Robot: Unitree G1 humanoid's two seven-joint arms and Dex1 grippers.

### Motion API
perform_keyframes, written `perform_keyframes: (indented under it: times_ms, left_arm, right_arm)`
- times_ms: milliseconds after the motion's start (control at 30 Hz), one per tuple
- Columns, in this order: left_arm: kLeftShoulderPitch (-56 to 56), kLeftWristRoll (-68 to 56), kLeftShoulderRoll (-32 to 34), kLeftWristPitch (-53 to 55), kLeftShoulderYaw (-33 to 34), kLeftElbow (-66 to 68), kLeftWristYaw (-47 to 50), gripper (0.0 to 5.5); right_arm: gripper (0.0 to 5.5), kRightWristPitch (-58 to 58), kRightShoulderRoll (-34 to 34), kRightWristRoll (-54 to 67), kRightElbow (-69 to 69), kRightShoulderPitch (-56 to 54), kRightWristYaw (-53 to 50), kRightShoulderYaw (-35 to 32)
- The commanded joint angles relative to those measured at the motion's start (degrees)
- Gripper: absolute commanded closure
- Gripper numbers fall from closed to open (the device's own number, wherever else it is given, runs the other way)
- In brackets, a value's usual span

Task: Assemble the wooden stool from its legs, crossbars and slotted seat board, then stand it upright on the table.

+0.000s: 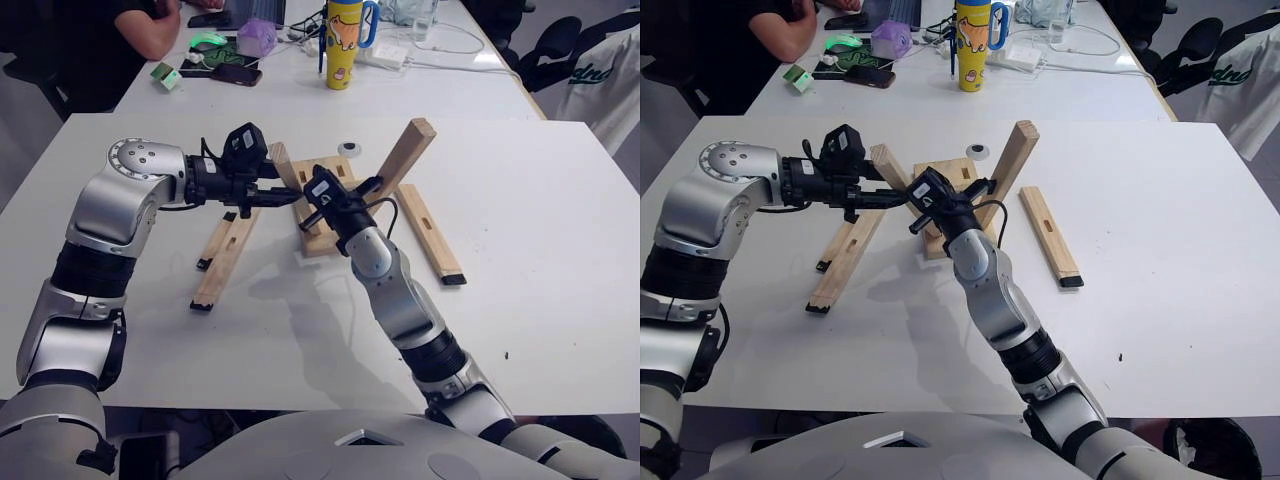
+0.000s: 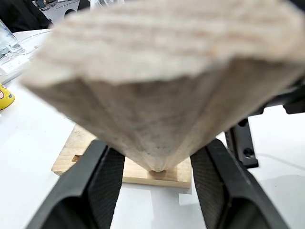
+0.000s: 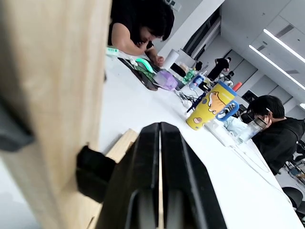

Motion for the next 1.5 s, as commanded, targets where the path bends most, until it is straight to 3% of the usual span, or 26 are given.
perform_keyframes:
  times_ms: [33,167,333,533,667,867,1033,1067,1200,1500]
  left_arm:
    - [4.23,1.76,-1.98,3.18,-4.85,2.07,-1.12,3.47]
    - [2.73,3.06,-1.83,1.73,-5.68,4.78,-2.34,3.47]
    - [-0.86,5.06,-1.58,-0.53,-7.34,9.34,-5.29,3.47]
    - [-3.90,7.58,-1.76,-4.17,-9.55,14.90,-9.24,3.47]
    - [-6.25,8.95,-2.86,-6.98,-10.53,18.52,-11.04,3.47]
    - [-8.35,10.14,-5.37,-11.18,-10.47,23.04,-11.31,3.47]
    - [-7.11,5.22,-7.79,-13.32,-1.43,22.23,-6.29,3.47]
    - [-6.28,3.47,-7.76,-12.57,0.84,20.64,-6.15,3.11]
    - [-3.03,-1.16,-5.94,-9.77,7.92,14.09,-4.71,2.50]
    - [3.20,-14.12,0.38,5.92,21.89,-6.03,-0.19,2.67]
  right_arm:
    - [5.50,-11.33,1.25,11.26,-6.14,6.52,1.70,-5.98]
    - [5.50,-17.54,-3.00,22.40,-13.73,17.00,8.48,-10.19]
    - [5.50,-18.82,-8.40,22.37,-9.68,24.02,9.58,-14.09]
    - [5.50,-18.20,-3.77,17.32,7.86,16.78,3.07,-12.80]
    - [5.50,-13.38,0.91,14.60,18.47,10.40,-1.02,-11.45]
    - [5.50,-3.03,1.49,10.99,27.62,8.39,-1.94,-9.75]
    - [5.50,0.26,0.96,10.88,26.47,9.87,0.18,-8.77]
    - [5.50,0.71,0.76,10.78,26.05,10.14,0.18,-8.71]
    - [5.50,1.48,-0.16,10.35,25.27,10.57,-0.13,-8.76]
    - [5.50,0.87,-1.66,10.96,26.39,10.68,0.80,-9.20]
